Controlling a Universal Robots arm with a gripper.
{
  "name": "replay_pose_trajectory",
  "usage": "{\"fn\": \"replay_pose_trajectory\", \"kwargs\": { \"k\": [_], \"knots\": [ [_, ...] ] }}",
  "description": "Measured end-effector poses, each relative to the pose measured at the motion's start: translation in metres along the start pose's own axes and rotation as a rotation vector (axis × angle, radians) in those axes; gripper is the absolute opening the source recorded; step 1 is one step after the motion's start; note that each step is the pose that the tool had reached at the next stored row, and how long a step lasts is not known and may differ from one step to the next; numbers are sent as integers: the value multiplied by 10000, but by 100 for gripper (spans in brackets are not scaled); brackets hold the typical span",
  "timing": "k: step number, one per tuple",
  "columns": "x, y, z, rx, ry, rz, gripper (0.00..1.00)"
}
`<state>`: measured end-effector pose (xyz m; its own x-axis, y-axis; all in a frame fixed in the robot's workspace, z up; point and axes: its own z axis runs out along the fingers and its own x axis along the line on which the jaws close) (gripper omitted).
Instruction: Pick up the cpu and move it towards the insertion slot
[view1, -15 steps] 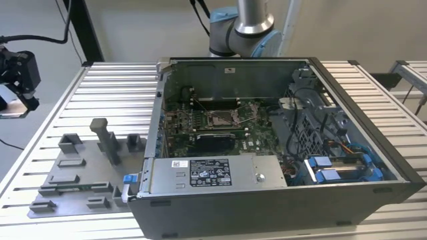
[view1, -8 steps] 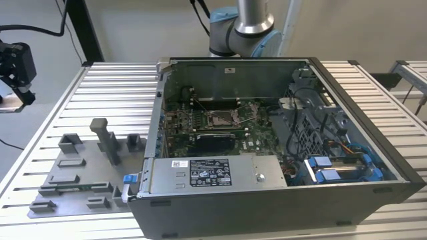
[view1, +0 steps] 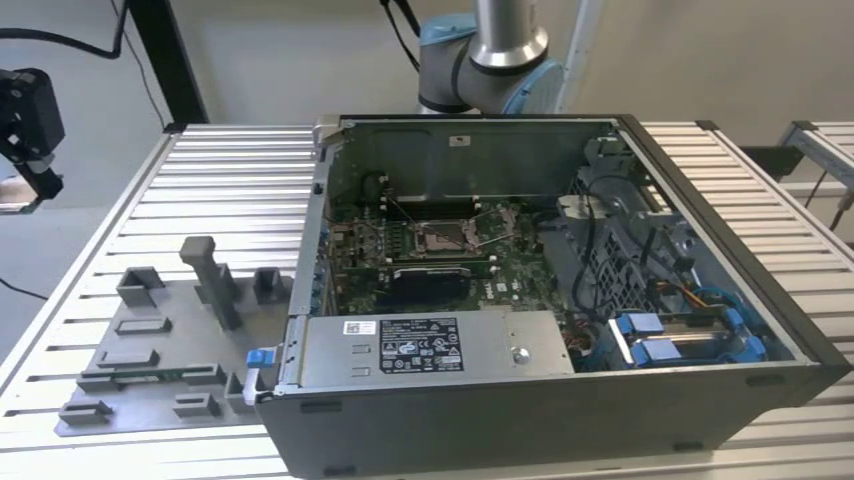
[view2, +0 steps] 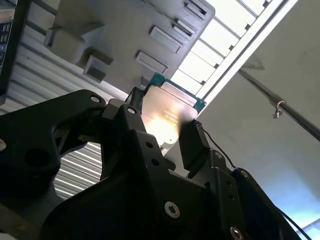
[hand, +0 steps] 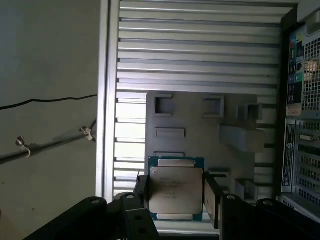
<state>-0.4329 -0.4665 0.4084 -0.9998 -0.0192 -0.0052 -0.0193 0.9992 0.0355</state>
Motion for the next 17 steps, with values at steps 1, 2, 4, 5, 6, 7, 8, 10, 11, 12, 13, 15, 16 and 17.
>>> {"fn": "replay_pose_trajectory", "kwargs": {
  "k": [1, 2, 4, 5, 6, 7, 8, 10, 11, 12, 13, 15, 16, 17],
  "knots": [
    [0, 0, -8, 1, 1, 0, 0],
    [-1, 1, -18, 1, 2, 0, 0],
    [0, 1, -33, 1, 2, 0, 0],
    [-1, 2, -38, 0, 0, 0, 0],
    [-1, 2, -52, 1, 1, 0, 0],
    [-1, 3, -65, 1, 1, 0, 0],
    [-1, 3, -73, 1, 1, 0, 0],
    [-1, 3, -75, -1, 0, -1, 0],
    [-1, 3, -75, -1, 0, -2, 0],
    [-1, 3, -75, -1, 0, -2, 0],
    [-1, 3, -75, -1, 0, -2, 0],
    [-1, 3, -75, -1, 1, -3, 0],
    [-1, 3, -76, -1, 1, -4, 0],
    [-4, 3, -77, 0, 2, -4, 0]
  ]
}}
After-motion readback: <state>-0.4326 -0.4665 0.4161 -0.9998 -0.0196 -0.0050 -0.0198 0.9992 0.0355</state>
